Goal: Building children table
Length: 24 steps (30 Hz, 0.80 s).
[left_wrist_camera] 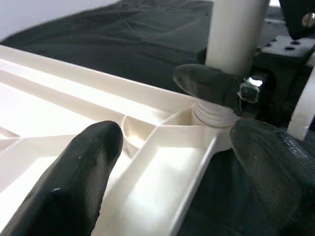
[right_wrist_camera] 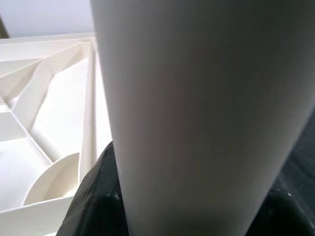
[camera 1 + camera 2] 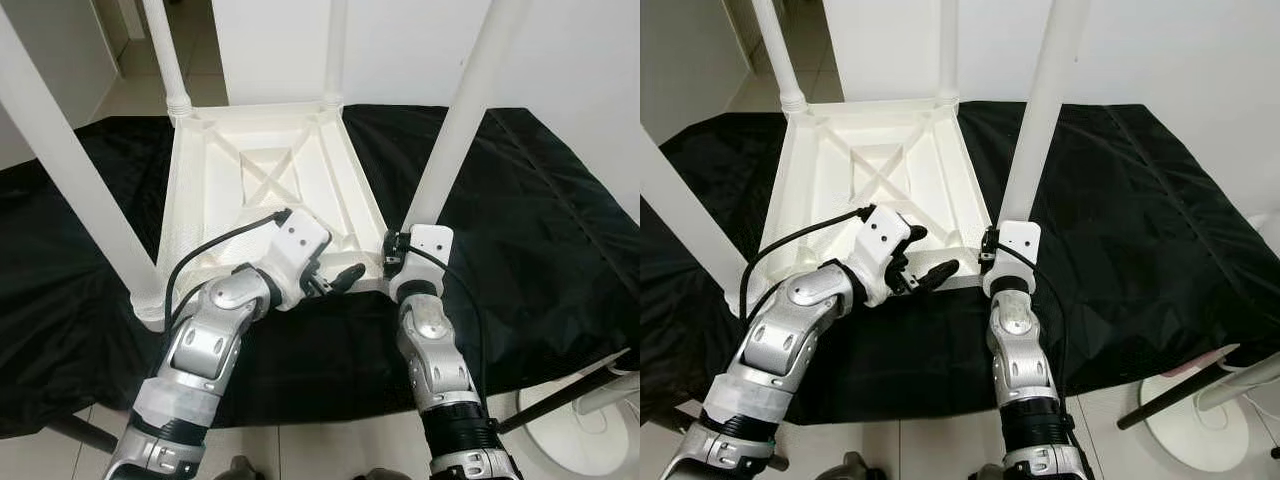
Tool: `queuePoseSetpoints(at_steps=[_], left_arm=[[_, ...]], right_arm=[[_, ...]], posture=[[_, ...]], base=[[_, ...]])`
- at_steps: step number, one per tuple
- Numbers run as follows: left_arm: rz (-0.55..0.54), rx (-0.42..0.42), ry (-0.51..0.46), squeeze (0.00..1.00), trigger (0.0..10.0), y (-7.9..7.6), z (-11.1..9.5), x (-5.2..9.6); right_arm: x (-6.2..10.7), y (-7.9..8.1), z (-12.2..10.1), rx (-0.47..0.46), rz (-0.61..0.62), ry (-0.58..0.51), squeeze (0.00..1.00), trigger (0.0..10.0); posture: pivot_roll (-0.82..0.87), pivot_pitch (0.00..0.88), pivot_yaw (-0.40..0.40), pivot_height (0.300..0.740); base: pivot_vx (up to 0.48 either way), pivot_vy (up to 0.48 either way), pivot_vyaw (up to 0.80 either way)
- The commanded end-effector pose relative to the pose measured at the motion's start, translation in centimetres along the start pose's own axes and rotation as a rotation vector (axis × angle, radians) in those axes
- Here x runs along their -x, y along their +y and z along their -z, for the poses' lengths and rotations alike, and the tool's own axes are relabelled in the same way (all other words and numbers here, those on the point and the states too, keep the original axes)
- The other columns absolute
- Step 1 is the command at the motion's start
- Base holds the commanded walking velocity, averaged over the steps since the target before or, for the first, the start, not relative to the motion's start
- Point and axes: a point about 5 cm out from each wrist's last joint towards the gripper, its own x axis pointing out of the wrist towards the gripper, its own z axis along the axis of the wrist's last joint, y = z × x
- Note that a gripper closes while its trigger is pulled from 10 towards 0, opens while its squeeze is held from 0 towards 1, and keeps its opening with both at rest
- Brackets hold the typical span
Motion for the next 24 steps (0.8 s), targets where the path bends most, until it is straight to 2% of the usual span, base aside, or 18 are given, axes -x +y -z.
queuePoseSetpoints(at_steps=[1, 11, 12, 15, 17, 18, 20, 21, 24], left_arm=[[-0.19, -0.007, -0.004, 0.0, 10.0, 1.1, -0.1, -0.1], [-0.21, -0.03, -0.036, 0.0, 10.0, 0.9, -0.2, -0.3], [-0.2, -0.032, -0.041, 0.0, 10.0, 0.7, -0.3, -0.3], [-0.192, -0.034, -0.042, 0.0, 10.0, 0.6, -0.3, -0.3], [-0.171, -0.031, -0.035, 0.0, 10.0, 0.3, -0.1, -0.2], [-0.15, -0.017, -0.045, 0.0, 10.0, 0.1, -0.1, -0.1], [-0.135, -0.008, -0.052, 0.0, 10.0, -0.1, -0.1, 0.0], [-0.109, -0.02, -0.06, 0.0, 10.0, -0.4, -0.1, 0.2], [-0.078, -0.047, -0.059, 0.0, 10.0, -0.9, 0.0, 0.4]], right_arm=[[0.3, -0.6, 0.8, 0.012, 0.038, 0.045, 0.0, 10.0], [1.9, -0.9, 1.5, 0.049, 0.036, 0.075, 0.0, 10.0], [1.9, -0.9, 1.6, 0.032, 0.022, 0.078, 1.0, 10.0], [1.9, -0.9, 1.6, 0.02, 0.011, 0.08, 1.0, 10.0], [1.9, -0.9, 1.2, -0.02, -0.053, 0.054, 1.0, 10.0], [1.9, -1.1, 1.0, -0.03, -0.099, 0.036, 0.97, 10.0], [1.9, -1.2, 0.9, -0.035, -0.13, 0.025, 0.97, 10.0], [1.7, -1.5, 0.8, -0.021, -0.169, 0.019, 0.0, 10.0], [1.5, -2.3, 0.7, 0.011, -0.241, 0.018, 0.0, 10.0]], posture=[[-0.11, 0.0, 0.024, 0.74], [-0.11, 0.0, 0.014, 0.74], [-0.11, 0.0, 0.013, 0.74], [-0.11, 0.0, 0.013, 0.74], [-0.11, 0.0, 0.016, 0.74], [-0.11, 0.0, 0.016, 0.74], [-0.11, 0.0, 0.015, 0.74], [-0.11, 0.0, 0.014, 0.74], [-0.11, 0.0, 0.016, 0.74]], base=[[0.0, 0.0, 0.0], [0.0, 0.0, 0.0], [0.0, 0.0, 0.0], [0.0, 0.0, 0.0], [0.0, 0.0, 0.0], [0.0, 0.0, 0.0], [0.0, 0.0, 0.0], [0.0, 0.0, 0.0], [0.0, 0.0, 0.0]])
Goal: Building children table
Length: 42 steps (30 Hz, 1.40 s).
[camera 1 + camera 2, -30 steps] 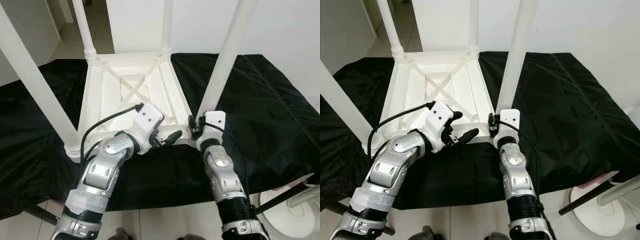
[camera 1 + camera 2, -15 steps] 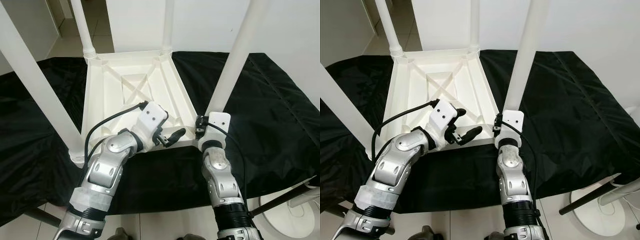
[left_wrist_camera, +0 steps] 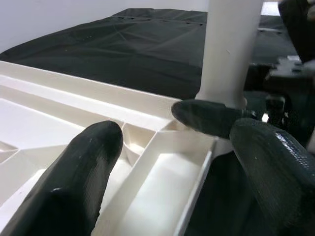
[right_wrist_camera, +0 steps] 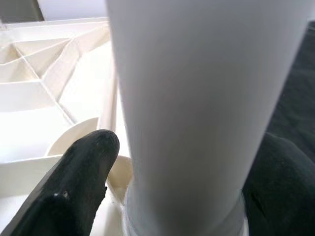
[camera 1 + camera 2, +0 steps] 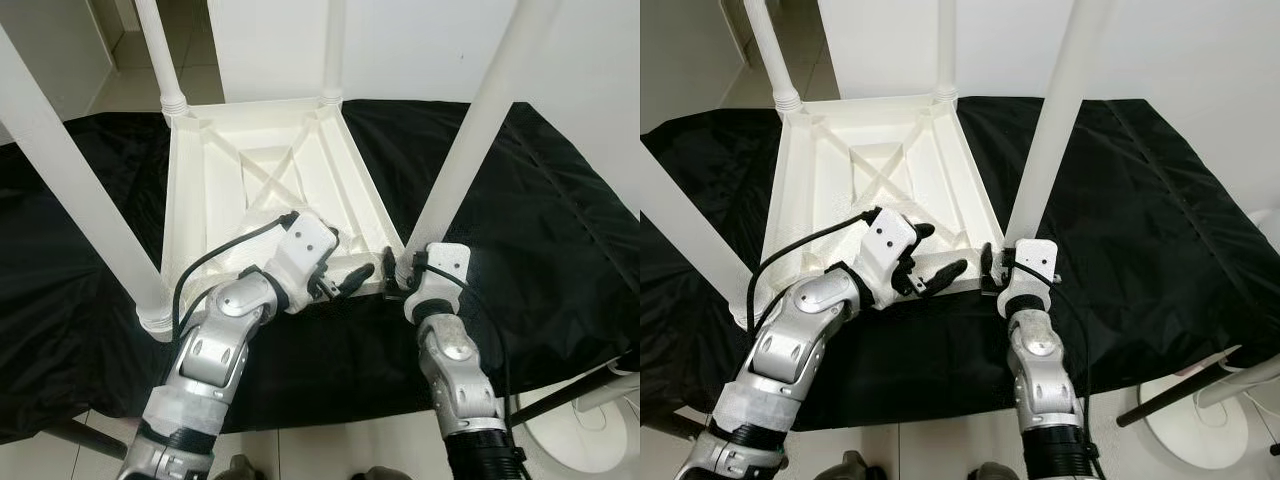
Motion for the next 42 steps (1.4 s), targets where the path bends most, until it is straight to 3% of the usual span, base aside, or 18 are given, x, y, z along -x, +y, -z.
queuePoseSetpoints(at_steps=[1, 4, 8, 10, 12, 15, 24, 25, 26, 27, 28, 29, 30, 40, 41, 42], left_arm=[[-0.074, -0.03, -0.001, 0.0, 10.0, 0.1, -0.1, 0.2], [-0.073, -0.035, 0.008, 0.0, 10.0, 0.1, 0.1, 0.3], [-0.025, -0.027, 0.018, 0.0, 10.0, -0.7, 0.3, 0.6], [-0.025, -0.027, 0.018, 0.0, 10.0, -0.7, 0.3, 0.6], [0.023, -0.019, 0.018, 0.0, 10.0, -1.5, 0.3, 0.7], [0.034, -0.023, 0.002, 0.0, 10.0, -1.8, -0.1, 0.5], [-0.004, -0.034, -0.002, 0.0, 10.0, -1.6, -0.3, 0.1], [-0.006, -0.035, -0.005, 0.0, 10.0, -1.6, -0.4, 0.1], [-0.007, -0.035, -0.007, 0.0, 10.0, -1.7, -0.5, 0.1], [-0.007, -0.035, -0.007, 0.0, 10.0, -1.7, -0.5, 0.1], [-0.006, -0.034, -0.008, 0.0, 10.0, -1.7, -0.5, 0.2], [-0.006, -0.034, -0.008, 0.0, 10.0, -1.7, -0.5, 0.2], [-0.006, -0.034, -0.009, 0.0, 10.0, -1.8, -0.5, 0.2], [-0.005, -0.029, -0.011, 0.0, 10.0, -1.8, -0.7, 0.2], [-0.004, -0.03, -0.011, 0.0, 10.0, -1.8, -0.8, 0.1], [-0.003, -0.031, -0.011, 0.0, 10.0, -1.8, -0.8, 0.2]], right_arm=[[-0.1, -0.3, -0.1, 0.02, -0.093, -0.003, 0.0, 10.0], [-0.2, -0.5, -0.1, 0.036, -0.127, -0.005, 0.0, 10.0], [-0.3, -1.5, -0.5, 0.092, -0.334, -0.004, 0.0, 10.0], [-0.3, -1.5, -0.5, 0.092, -0.334, -0.004, 0.0, 10.0], [-1.3, -2.0, -0.6, 0.145, -0.513, 0.015, 0.0, 10.0], [-2.3, -2.0, -0.8, 0.187, -0.647, 0.045, 0.0, 10.0], [-3.2, -2.7, -0.3, 0.26, -0.715, 0.113, 0.0, 10.0], [-3.2, -2.8, -0.3, 0.257, -0.717, 0.118, 0.0, 8.6], [-3.3, -2.9, -0.2, 0.254, -0.72, 0.121, 0.0, 5.0], [-3.3, -2.9, -0.2, 0.254, -0.72, 0.121, 0.0, 5.0], [-3.2, -3.0, -0.2, 0.259, -0.724, 0.121, 0.0, 2.7], [-3.2, -3.0, -0.2, 0.259, -0.724, 0.121, 0.0, 2.7], [-3.2, -3.1, -0.2, 0.246, -0.73, 0.12, 0.0, 0.0], [-2.4, -3.0, 0.4, 0.202, -0.788, 0.118, 0.0, 0.0], [-2.1, -2.7, 0.4, 0.193, -0.787, 0.112, 0.0, 10.0], [-2.0, -2.5, 0.4, 0.182, -0.781, 0.101, 0.0, 10.0]], posture=[[-0.11, 0.0, 0.015, 0.74], [-0.11, 0.0, 0.015, 0.74], [-0.12, 0.0, 0.022, 0.74], [-0.12, 0.0, 0.022, 0.74], [-0.12, 0.0, 0.031, 0.74], [-0.11, 0.0, 0.027, 0.74], [-0.1, 0.0, 0.02, 0.74], [-0.09, 0.0, 0.017, 0.74], [-0.09, 0.0, 0.017, 0.74], [-0.09, 0.0, 0.017, 0.74], [-0.09, 0.0, 0.015, 0.74], [-0.09, 0.0, 0.015, 0.74], [-0.09, 0.0, 0.016, 0.74], [-0.1, 0.0, 0.021, 0.74], [-0.1, 0.0, 0.022, 0.74], [-0.1, 0.0, 0.021, 0.74]], base=[[0.0, 0.0, 0.0], [0.0, 0.0, 0.0], [0.0, 0.0, 0.0], [0.0, 0.0, 0.0], [0.0, 0.0, 0.0], [0.0, 0.0, 0.0], [0.0, 0.0, 0.0], [0.0, 0.0, 0.0], [0.0, 0.0, 0.0], [0.0, 0.0, 0.0], [0.0, 0.0, 0.0], [0.0, 0.0, 0.0], [0.0, 0.0, 0.0], [0.0, 0.0, 0.0], [0.0, 0.0, 0.0], [0.0, 0.0, 0.0]])
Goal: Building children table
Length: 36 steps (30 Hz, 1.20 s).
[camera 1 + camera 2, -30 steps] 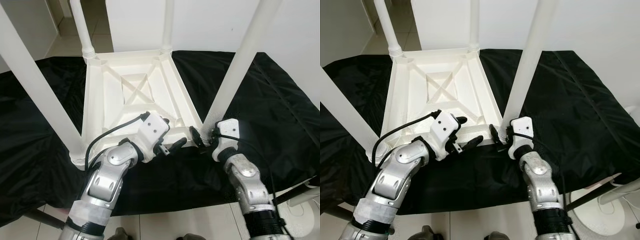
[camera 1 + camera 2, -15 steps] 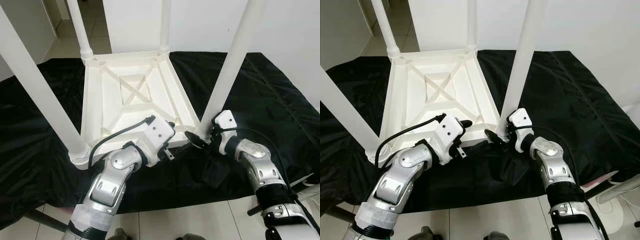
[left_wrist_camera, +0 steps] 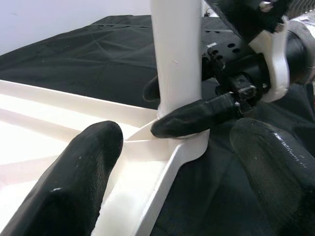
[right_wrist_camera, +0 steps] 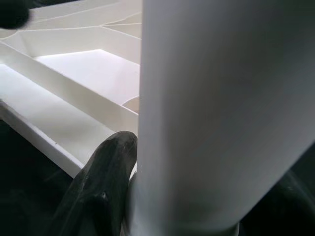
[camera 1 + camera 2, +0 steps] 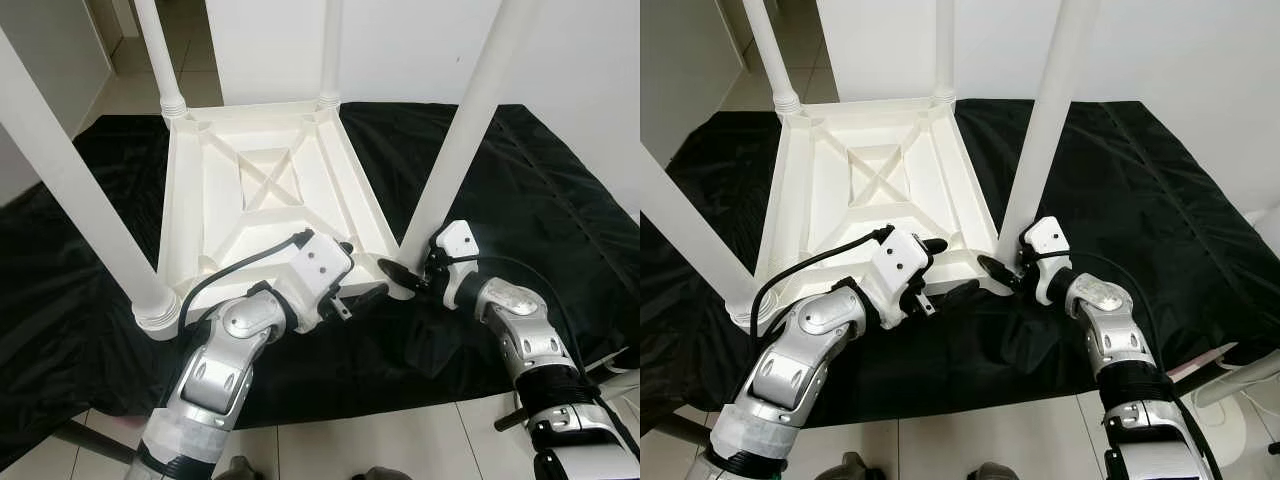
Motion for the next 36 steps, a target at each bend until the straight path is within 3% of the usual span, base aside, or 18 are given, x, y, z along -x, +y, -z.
queuePoseSetpoints(at_steps=[1, 6, 10, 15, 17, 18, 21, 23, 35, 36], left_arm=[[-0.056, -0.016, 0.004, 0.0, 10.0, 0.3, -0.2, -0.1], [-0.06, -0.019, 0.007, 0.0, 10.0, 0.4, -0.2, 0.0], [-0.067, -0.013, 0.009, 0.0, 10.0, 0.5, -0.1, 0.1], [-0.071, -0.004, 0.01, 0.0, 10.0, 0.6, -0.1, 0.3], [-0.072, -0.004, 0.012, 0.0, 10.0, 0.6, -0.1, 0.3], [-0.072, -0.004, 0.012, 0.0, 10.0, 0.6, -0.1, 0.3], [-0.067, -0.003, 0.012, 0.0, 10.0, 0.7, 0.0, 0.2], [-0.065, -0.004, 0.012, 0.0, 10.0, 0.7, 0.0, 0.2], [-0.058, -0.001, 0.005, 0.0, 10.0, 0.8, -0.2, -0.1], [-0.06, -0.001, 0.006, 0.0, 10.0, 0.8, -0.2, -0.1]], right_arm=[[-0.4, 1.3, 0.6, -0.05, -0.043, -0.003, 0.0, 10.0], [-0.6, 2.0, 0.2, -0.054, 0.04, -0.016, 0.0, 10.0], [-1.0, 2.6, -0.1, -0.073, 0.185, -0.032, 0.0, 10.0], [-1.3, 4.7, -1.1, -0.129, 0.333, -0.076, 0.0, 10.0], [-1.2, 5.7, -1.3, -0.149, 0.481, -0.071, 0.0, 10.0], [-1.2, 5.7, -1.3, -0.149, 0.481, -0.071, 0.0, 10.0], [0.0, 5.5, -0.8, -0.174, 0.827, -0.015, 0.0, 10.0], [0.1, 5.6, -0.6, -0.191, 0.872, -0.01, 0.0, 10.0], [0.0, 5.9, -1.8, -0.185, 0.879, -0.022, 0.0, 10.0], [0.1, 5.8, -1.9, -0.183, 0.891, -0.022, 1.0, 10.0]], posture=[[-0.1, 0.0, 0.021, 0.74], [-0.1, 0.0, 0.014, 0.74], [-0.1, 0.003, 0.008, 0.74], [-0.1, 0.005, 0.006, 0.74], [-0.11, 0.006, 0.012, 0.74], [-0.11, 0.006, 0.012, 0.74], [-0.12, 0.007, 0.017, 0.74], [-0.12, 0.007, 0.019, 0.74], [-0.12, 0.01, 0.019, 0.74], [-0.12, 0.01, 0.018, 0.74]], base=[[0.0, 0.0, 0.0], [0.0, 0.0, 0.0], [0.0, 0.0, 0.0], [0.0, 0.0, 0.0], [0.0, 0.0, 0.0], [0.0, 0.0, 0.0], [0.0, 0.0, 0.0], [0.0, 0.0, 0.0], [0.0, 0.0, 0.0], [0.0, 0.0, 0.0]])
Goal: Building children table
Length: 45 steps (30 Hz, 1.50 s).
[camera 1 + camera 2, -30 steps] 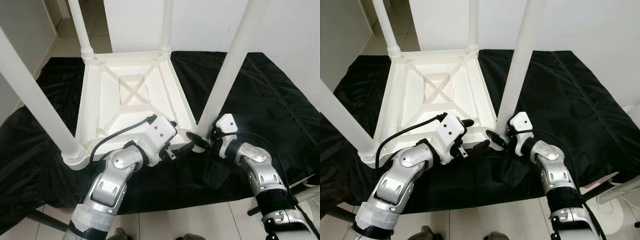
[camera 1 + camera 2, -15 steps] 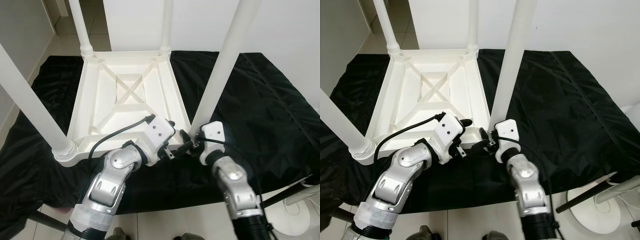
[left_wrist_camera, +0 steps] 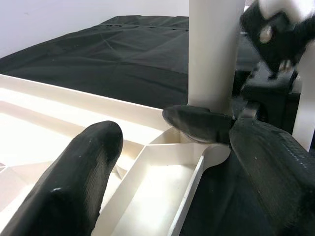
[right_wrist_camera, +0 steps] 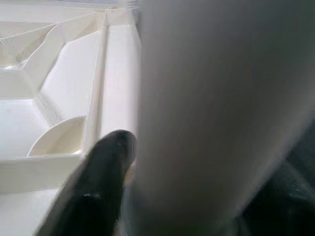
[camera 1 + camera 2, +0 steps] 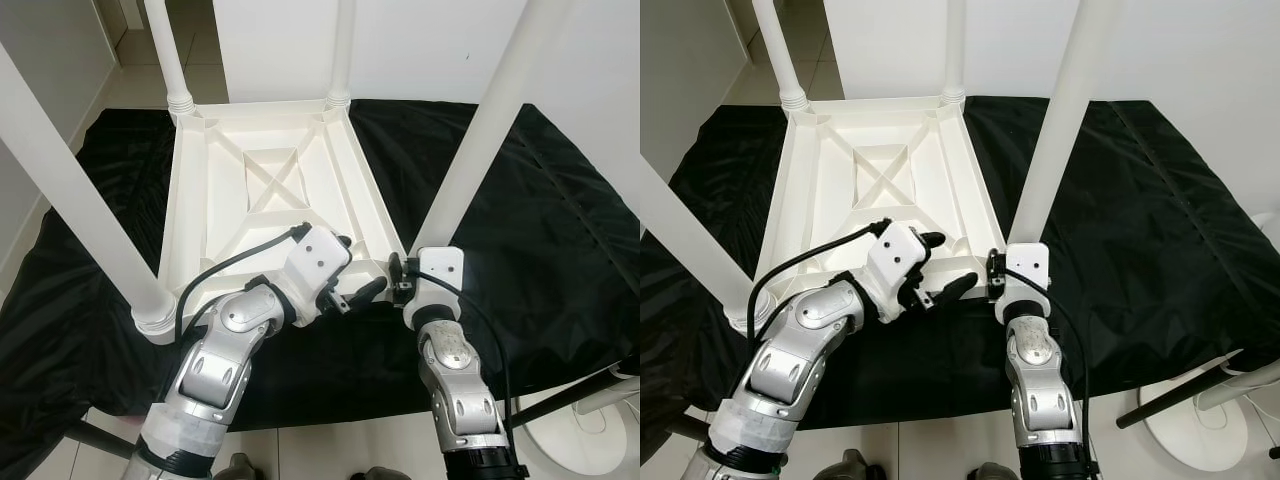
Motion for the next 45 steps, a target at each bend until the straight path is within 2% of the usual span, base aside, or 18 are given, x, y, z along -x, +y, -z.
queuePoseSetpoints(at_steps=[1, 5, 9, 11, 12, 16, 17, 20, 22, 23, 26, 30, 37, 38, 39, 40, 42, 45], left_arm=[[-0.05, 0.008, 0.014, 0.0, 10.0, 0.3, 0.2, -0.1], [-0.054, 0.008, 0.015, 0.0, 10.0, 0.2, 0.3, 0.0], [-0.059, 0.013, 0.016, 0.0, 10.0, 0.2, 0.3, 0.2], [-0.059, 0.013, 0.016, 0.0, 10.0, 0.2, 0.3, 0.2], [-0.058, 0.013, 0.015, 0.0, 10.0, 0.2, 0.3, 0.2], [-0.053, 0.015, 0.005, 0.0, 10.0, 0.2, 0.1, 0.5], [-0.061, -0.004, -0.014, 0.0, 10.0, 0.3, -0.2, 1.0], [-0.061, -0.009, -0.017, 0.0, 10.0, 0.4, -0.2, 1.2], [-0.071, -0.023, -0.027, 0.0, 10.0, 0.5, -0.5, 1.7], [-0.071, -0.023, -0.027, 0.0, 10.0, 0.5, -0.5, 1.7], [-0.082, -0.017, -0.044, 0.0, 10.0, 0.8, -1.0, 2.0], [-0.08, -0.008, -0.07, 0.0, 10.0, 0.9, -1.6, 2.1], [-0.06, -0.025, -0.081, 0.0, 10.0, 0.8, -2.2, 2.4], [-0.058, -0.029, -0.078, 0.0, 10.0, 0.8, -2.2, 2.4], [-0.058, -0.029, -0.078, 0.0, 10.0, 0.8, -2.2, 2.4], [-0.056, -0.035, -0.067, 0.0, 10.0, 0.8, -2.1, 2.4], [-0.105, -0.078, -0.043, 0.0, 10.0, 1.3, -2.0, 2.2], [-0.187, -0.079, -0.051, 0.0, 10.0, 2.4, -2.9, 1.8]], right_arm=[[0.1, 0.0, -0.4, -0.024, 0.03, -0.007, 1.0, 10.0], [-0.2, -0.3, -0.8, -0.058, -0.035, -0.043, 1.0, 10.0], [-1.0, -2.3, -1.1, -0.03, -0.16, -0.086, 1.0, 10.0], [-1.0, -2.3, -1.1, -0.03, -0.16, -0.086, 1.0, 10.0], [-1.1, -2.8, -1.1, -0.026, -0.179, -0.085, 0.0, 10.0], [-1.0, -3.9, -1.4, -0.01, -0.182, -0.121, 0.0, 10.0], [0.3, -4.6, -2.0, 0.0, -0.143, -0.183, 0.0, 10.0], [0.8, -4.6, -2.1, -0.006, -0.135, -0.2, 0.0, 10.0], [2.4, -3.9, -2.2, -0.049, -0.163, -0.213, 0.0, 10.0], [2.4, -3.9, -2.2, -0.049, -0.163, -0.213, 0.0, 10.0], [4.4, -2.7, -2.0, -0.062, -0.239, -0.219, 0.0, 10.0], [5.5, -2.3, -1.6, -0.073, -0.272, -0.203, 0.0, 10.0], [6.3, -2.6, -0.5, -0.063, -0.285, -0.16, 0.0, 10.0], [6.4, -2.5, -0.2, -0.076, -0.302, -0.148, 0.91, 10.0], [6.4, -2.5, -0.2, -0.076, -0.302, -0.148, 0.91, 10.0], [6.5, -2.2, 0.1, -0.087, -0.34, -0.131, 1.0, 10.0], [6.8, -1.3, 0.6, -0.128, -0.447, -0.09, 1.0, 10.0], [6.7, -0.7, 0.7, -0.193, -0.546, -0.049, 1.0, 10.0]], posture=[[-0.12, 0.01, 0.018, 0.74], [-0.12, 0.01, 0.013, 0.74], [-0.11, 0.009, 0.003, 0.74], [-0.11, 0.009, 0.003, 0.74], [-0.11, 0.009, 0.003, 0.74], [-0.11, 0.011, -0.006, 0.74], [-0.09, 0.014, -0.018, 0.74], [-0.09, 0.014, -0.018, 0.74], [-0.09, 0.018, -0.017, 0.74], [-0.09, 0.018, -0.017, 0.74], [-0.1, 0.02, -0.009, 0.74], [-0.11, 0.021, -0.002, 0.74], [-0.11, 0.021, 0.006, 0.74], [-0.11, 0.021, 0.006, 0.74], [-0.11, 0.021, 0.006, 0.74], [-0.11, 0.02, 0.009, 0.74], [-0.11, 0.013, 0.013, 0.74], [-0.1, 0.012, 0.013, 0.74]], base=[[0.0, 0.0, 0.0], [0.0, 0.0, 0.0], [0.0, 0.0, 0.0], [0.0, 0.0, 0.0], [0.0, 0.0, 0.0], [0.0, 0.0, 0.0], [0.0, 0.0, 0.0], [0.0, 0.0, 0.0], [0.0, 0.0, 0.0], [0.0, 0.0, 0.0], [0.0, 0.0, 0.0], [0.0, 0.0, 0.0], [0.0, 0.0, 0.0], [0.0, 0.0, 0.0], [0.0, 0.0, 0.0], [0.0, 0.0, 0.0], [0.0, 0.0, 0.0], [0.0, 0.0, 0.0]])
